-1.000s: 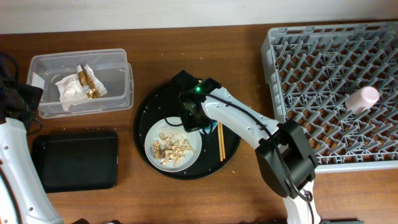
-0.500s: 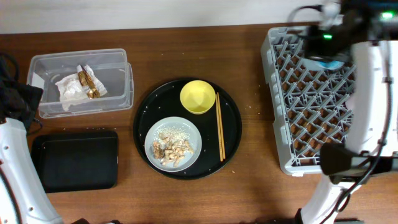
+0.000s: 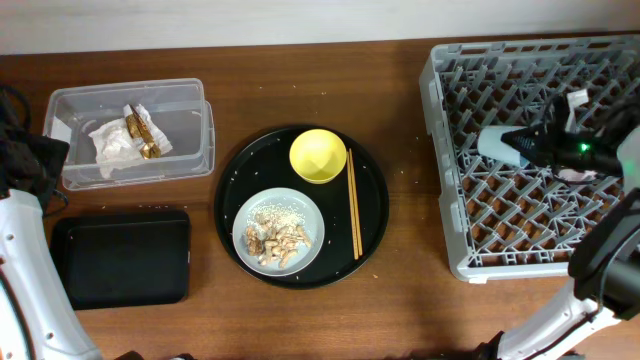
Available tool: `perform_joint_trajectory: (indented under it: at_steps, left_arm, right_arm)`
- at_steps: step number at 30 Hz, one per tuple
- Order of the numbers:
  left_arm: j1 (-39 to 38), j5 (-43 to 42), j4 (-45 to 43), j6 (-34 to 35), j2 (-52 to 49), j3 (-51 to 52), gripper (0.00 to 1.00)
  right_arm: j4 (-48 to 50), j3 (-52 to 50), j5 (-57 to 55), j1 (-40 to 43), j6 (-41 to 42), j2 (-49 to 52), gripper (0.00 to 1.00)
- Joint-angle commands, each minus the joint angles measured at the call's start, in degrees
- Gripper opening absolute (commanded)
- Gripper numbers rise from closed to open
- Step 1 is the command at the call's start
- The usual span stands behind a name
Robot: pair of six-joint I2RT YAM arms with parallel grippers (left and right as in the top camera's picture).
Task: Sort waste into correct bins and load items into the dishwasher rack
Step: 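Place the blue cup upside down in the rack beside pink cup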
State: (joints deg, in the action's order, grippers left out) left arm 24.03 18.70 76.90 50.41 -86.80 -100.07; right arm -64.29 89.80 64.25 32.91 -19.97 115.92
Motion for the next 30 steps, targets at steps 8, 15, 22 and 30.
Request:
perform_joint_trajectory:
  at_steps: [8,15,22,30]
  left_arm:
    - [0.15,0.61,-0.11,0.11,0.15,-0.15,0.99]
    - [0.15,0.61,-0.11,0.11,0.15,-0.15,0.99]
    - [0.15,0.61,-0.11,0.11,0.15,-0.15,0.99]
    - [0.15,0.61,-0.11,0.11,0.15,-0.15,0.99]
  right_arm:
    - [5.68,-1.68,-9.11,0.28,-0.44,0.98,0.23]
    - [9.07,-1.62,-16.46,1.68,7.52,0.96,0.24]
    - [7.54,-1.62,-13.79,3.13,8.46,0.96,0.31]
    - [7.82,-1.62,16.17,3.1,6.45,0.96,0.04]
